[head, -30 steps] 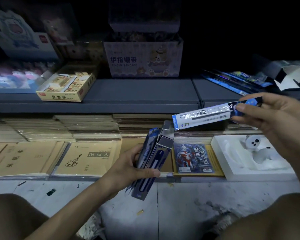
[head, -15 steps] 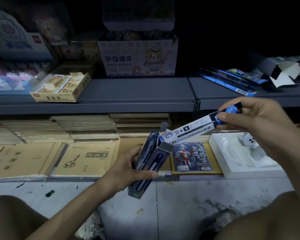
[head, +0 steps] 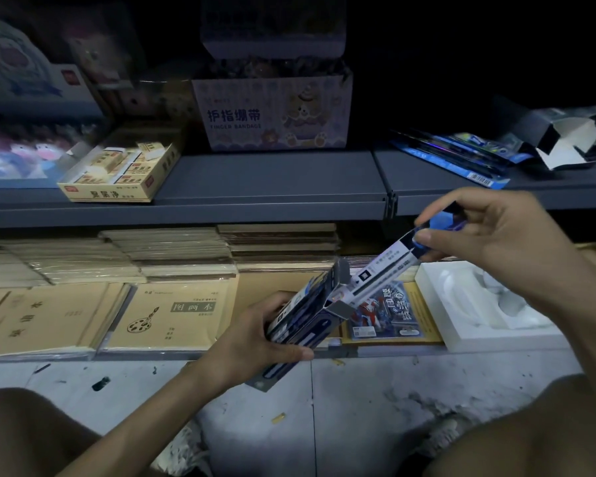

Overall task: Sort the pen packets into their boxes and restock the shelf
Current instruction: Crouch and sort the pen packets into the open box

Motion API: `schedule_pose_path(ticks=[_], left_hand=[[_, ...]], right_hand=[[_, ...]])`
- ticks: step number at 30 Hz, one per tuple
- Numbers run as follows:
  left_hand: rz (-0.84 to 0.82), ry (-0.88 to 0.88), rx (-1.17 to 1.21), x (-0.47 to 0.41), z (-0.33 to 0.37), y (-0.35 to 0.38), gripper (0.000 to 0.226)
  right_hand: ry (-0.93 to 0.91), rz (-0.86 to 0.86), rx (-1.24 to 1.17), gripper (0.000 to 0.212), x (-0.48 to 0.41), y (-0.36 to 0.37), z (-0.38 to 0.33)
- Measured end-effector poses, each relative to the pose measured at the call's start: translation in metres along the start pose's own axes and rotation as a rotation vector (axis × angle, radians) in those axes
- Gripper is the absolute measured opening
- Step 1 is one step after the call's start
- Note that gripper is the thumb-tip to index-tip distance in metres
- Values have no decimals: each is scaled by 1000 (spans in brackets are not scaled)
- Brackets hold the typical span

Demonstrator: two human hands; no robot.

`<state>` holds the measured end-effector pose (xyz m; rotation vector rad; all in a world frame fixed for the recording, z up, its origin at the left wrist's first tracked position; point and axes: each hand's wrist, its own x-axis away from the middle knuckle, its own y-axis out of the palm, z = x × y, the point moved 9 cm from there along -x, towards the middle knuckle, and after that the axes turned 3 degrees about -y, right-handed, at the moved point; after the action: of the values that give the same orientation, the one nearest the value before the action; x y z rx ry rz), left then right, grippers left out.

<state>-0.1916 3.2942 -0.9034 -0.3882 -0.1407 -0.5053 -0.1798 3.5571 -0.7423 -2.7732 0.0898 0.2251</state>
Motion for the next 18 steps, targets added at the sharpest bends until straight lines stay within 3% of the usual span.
schedule_pose_path(ticks=[4,9,13,18], left_hand=[[-3,-6,15,0,4,1,64],[-29,-23,60,1,6,5,63],[-48,-34,85,2,8,8,61],[-55,-40,103,3,8,4,60]], right_hand=[[31,-13,-102,25,-1,21,5],[61,-48,-12,12,1,53,15],[52,-186,134,12,6,85,23],[176,-91,-106,17,2,63,26]])
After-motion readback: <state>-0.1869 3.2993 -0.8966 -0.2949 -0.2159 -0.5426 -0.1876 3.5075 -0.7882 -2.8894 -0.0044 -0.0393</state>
